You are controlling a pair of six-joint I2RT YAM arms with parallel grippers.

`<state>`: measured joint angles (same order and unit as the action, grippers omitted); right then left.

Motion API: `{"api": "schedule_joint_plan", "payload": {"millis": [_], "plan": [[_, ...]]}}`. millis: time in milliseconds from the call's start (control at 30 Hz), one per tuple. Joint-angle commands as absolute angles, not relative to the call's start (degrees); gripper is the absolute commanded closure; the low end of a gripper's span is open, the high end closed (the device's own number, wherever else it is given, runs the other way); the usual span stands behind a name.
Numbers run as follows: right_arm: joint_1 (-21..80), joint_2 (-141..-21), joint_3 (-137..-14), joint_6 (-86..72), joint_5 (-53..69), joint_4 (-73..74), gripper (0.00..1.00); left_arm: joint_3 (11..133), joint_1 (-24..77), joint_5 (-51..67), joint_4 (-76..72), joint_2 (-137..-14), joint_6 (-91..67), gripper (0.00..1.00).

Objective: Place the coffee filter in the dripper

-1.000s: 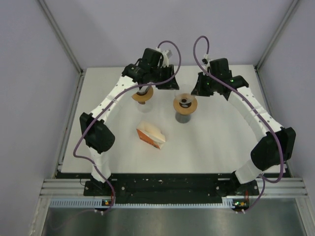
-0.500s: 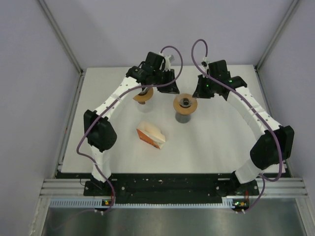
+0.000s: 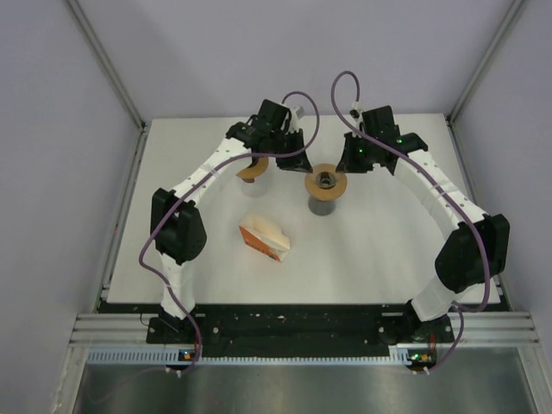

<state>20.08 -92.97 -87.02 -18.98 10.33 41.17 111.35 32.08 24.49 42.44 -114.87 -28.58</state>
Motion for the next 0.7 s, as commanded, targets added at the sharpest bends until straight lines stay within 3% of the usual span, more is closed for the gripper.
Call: {"api": "schedule_joint_plan", "payload": {"millis": [0, 67, 667], "plan": [[19.25, -95.45, -85.08, -17.40, 9.49, 40.87, 1.00, 108.46, 32.52, 27.77, 39.46, -114.96, -29.53, 0.97], [19.07, -96.06, -84.38, -17.14, 9.67, 40.87, 1.00, 107.32, 32.52, 28.65, 39.11, -114.96, -29.79, 1.00], [15.20, -101.95, -76.29, -16.26, 13.71, 38.14, 1.00, 103.19, 30.68, 31.02, 37.36, -116.81, -33.48, 1.00]]}}
